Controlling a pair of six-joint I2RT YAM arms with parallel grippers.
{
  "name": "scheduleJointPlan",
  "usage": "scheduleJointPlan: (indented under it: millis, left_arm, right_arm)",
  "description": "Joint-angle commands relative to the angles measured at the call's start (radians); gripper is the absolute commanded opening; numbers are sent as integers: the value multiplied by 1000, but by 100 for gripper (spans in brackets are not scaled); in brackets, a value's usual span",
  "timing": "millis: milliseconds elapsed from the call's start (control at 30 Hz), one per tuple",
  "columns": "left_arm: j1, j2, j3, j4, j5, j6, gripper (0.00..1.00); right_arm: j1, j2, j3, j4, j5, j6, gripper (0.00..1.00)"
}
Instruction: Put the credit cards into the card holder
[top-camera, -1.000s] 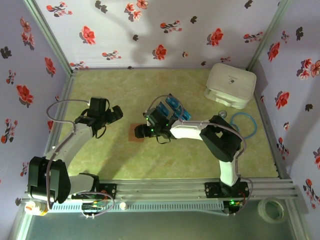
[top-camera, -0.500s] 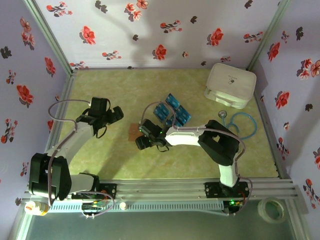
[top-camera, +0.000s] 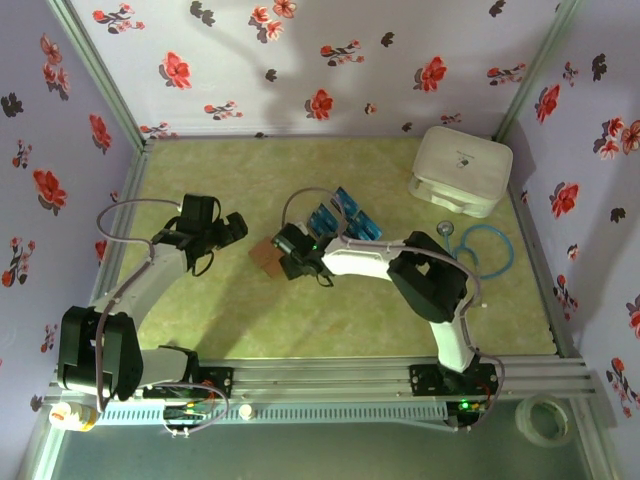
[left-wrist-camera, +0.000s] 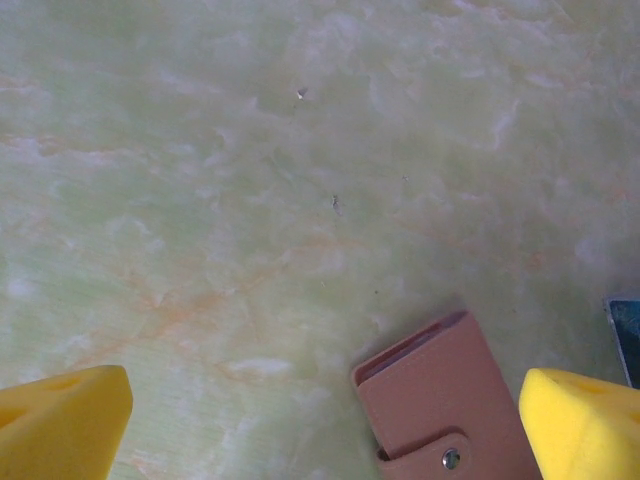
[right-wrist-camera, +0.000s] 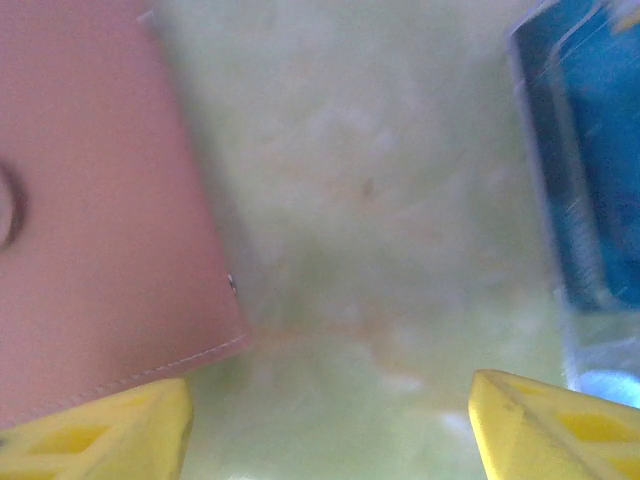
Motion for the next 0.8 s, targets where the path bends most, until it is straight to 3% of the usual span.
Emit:
scheduleJointPlan:
  millis: [0,233,467,767]
  left_arm:
    - [8,13,24,-12,13,6,100]
    - [9,63,51,13,39,3,100]
    - [-10,198,131,77,128,12,100]
    - [-58,403,245,99,204,73,100]
  right_arm:
    - [-44,30,69,-6,-8,-23,74]
    - [-70,-2,104,5,-89,-22,74]
    - [-78,-160,-91,122,-210,99,75]
    - [-89,-341,-307,189,-235,177,78]
